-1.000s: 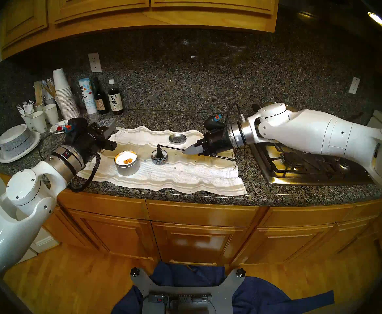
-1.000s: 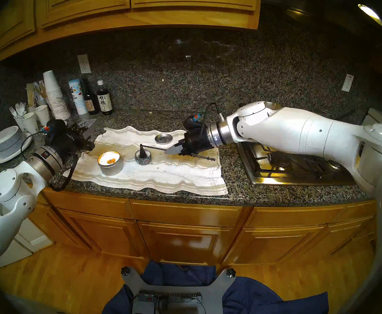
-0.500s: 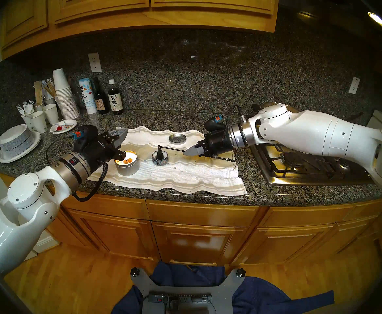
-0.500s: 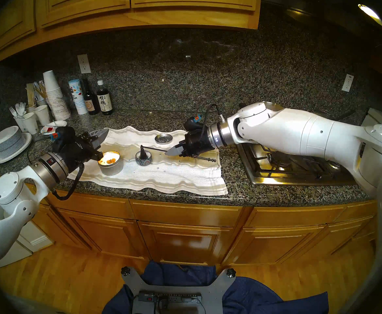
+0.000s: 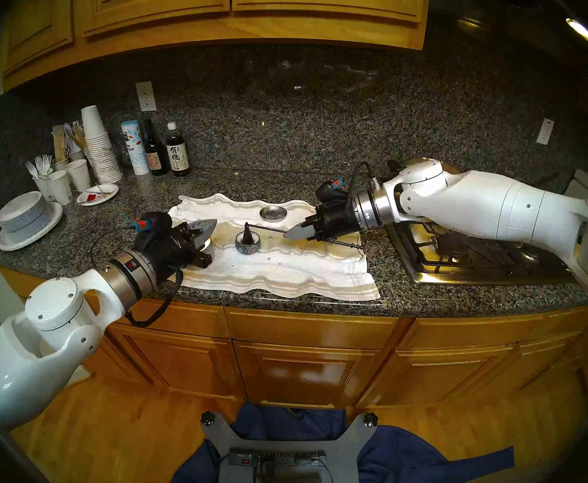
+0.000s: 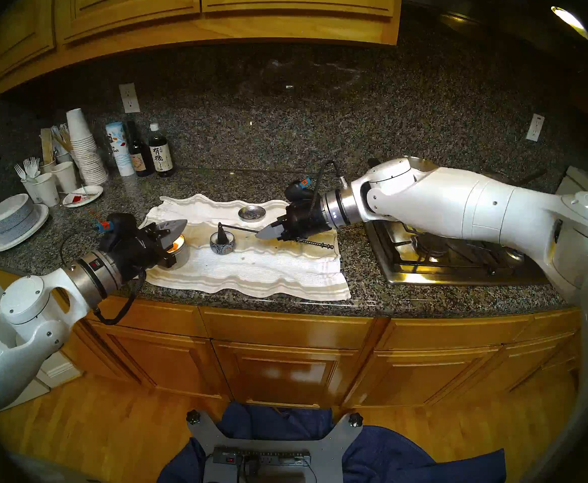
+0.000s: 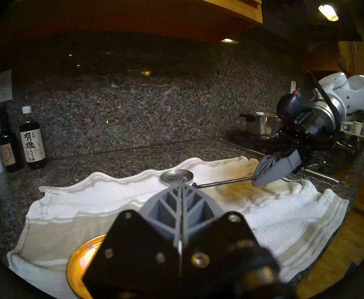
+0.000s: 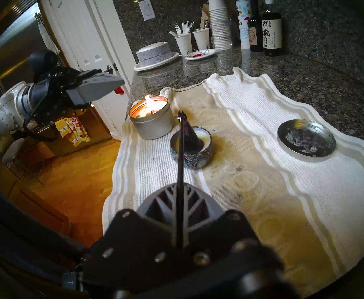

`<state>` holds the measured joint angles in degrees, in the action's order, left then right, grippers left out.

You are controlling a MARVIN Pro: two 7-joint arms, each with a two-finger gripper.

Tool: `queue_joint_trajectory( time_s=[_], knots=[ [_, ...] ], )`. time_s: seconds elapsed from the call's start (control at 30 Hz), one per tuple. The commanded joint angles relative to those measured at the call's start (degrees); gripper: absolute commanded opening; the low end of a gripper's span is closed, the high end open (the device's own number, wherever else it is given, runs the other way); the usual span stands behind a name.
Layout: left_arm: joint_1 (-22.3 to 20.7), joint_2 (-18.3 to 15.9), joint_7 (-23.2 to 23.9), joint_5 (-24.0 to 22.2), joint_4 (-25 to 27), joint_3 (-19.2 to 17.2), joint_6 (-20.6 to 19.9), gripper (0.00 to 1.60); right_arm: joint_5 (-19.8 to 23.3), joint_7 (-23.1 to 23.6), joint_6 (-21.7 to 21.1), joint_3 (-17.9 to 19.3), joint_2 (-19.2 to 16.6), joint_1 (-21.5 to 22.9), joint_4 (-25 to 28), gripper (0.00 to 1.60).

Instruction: Put out candle flame

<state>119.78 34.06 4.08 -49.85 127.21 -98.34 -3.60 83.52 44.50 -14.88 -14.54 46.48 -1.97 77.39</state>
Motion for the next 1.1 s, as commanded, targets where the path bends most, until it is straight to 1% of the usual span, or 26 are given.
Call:
queue_joint_trajectory(
  time_s=[0.0,0.03,0.1,0.2,0.37,0.4,0.47,0.5,0.57,0.73,0.77,0.97,1.07],
  knots=[
    [-2.85,0.05,-0.98,1.70,1.32,1.52,1.23,0.00,0.49,0.26,0.78,1.81,0.75,1.73,-0.37,0.00],
    [-2.85,0.05,-0.98,1.70,1.32,1.52,1.23,0.00,0.49,0.26,0.78,1.81,0.75,1.73,-0.37,0.00],
    [-3.78,0.13,-1.61,2.56,1.08,2.99,1.19,0.00,0.54,0.41,0.77,1.74,0.95,1.68,-0.51,0.00],
    [-4.47,0.20,-1.99,3.02,0.85,3.97,1.21,0.00,0.54,0.48,0.80,1.66,1.01,1.61,-0.52,0.00],
    [-6.69,0.50,-3.73,5.14,0.50,7.35,1.01,0.00,0.57,0.65,0.73,1.47,0.96,1.61,-0.35,0.00],
    [-6.69,0.50,-3.73,5.14,0.50,7.35,1.01,0.00,0.57,0.65,0.73,1.47,0.96,1.61,-0.35,0.00],
    [-7.48,0.67,-5.00,6.94,0.60,8.92,0.91,0.00,0.57,0.64,0.66,1.38,0.71,1.69,-0.04,0.00],
    [-7.48,0.67,-5.00,6.94,0.60,8.92,0.91,0.00,0.57,0.64,0.66,1.38,0.71,1.69,-0.04,0.00],
    [-8.16,1.18,-6.01,7.91,0.84,10.20,0.72,0.00,0.53,0.59,0.67,1.29,0.39,1.74,0.26,0.00],
    [-8.87,1.65,-6.94,8.89,1.28,11.64,0.42,0.00,0.53,0.48,0.77,1.25,0.11,1.78,0.50,0.00],
    [-9.35,1.80,-7.29,9.33,1.26,12.37,0.28,0.00,0.47,0.43,0.94,1.35,-0.18,1.98,0.66,0.00],
    [-9.84,1.93,-8.00,9.99,1.03,12.95,0.21,0.00,0.37,0.24,1.04,1.72,-0.95,2.75,1.29,0.00],
    [-9.65,1.90,-8.38,9.86,0.75,12.09,0.49,0.00,0.56,0.20,1.16,2.06,-1.42,3.14,1.85,0.00]
  ],
)
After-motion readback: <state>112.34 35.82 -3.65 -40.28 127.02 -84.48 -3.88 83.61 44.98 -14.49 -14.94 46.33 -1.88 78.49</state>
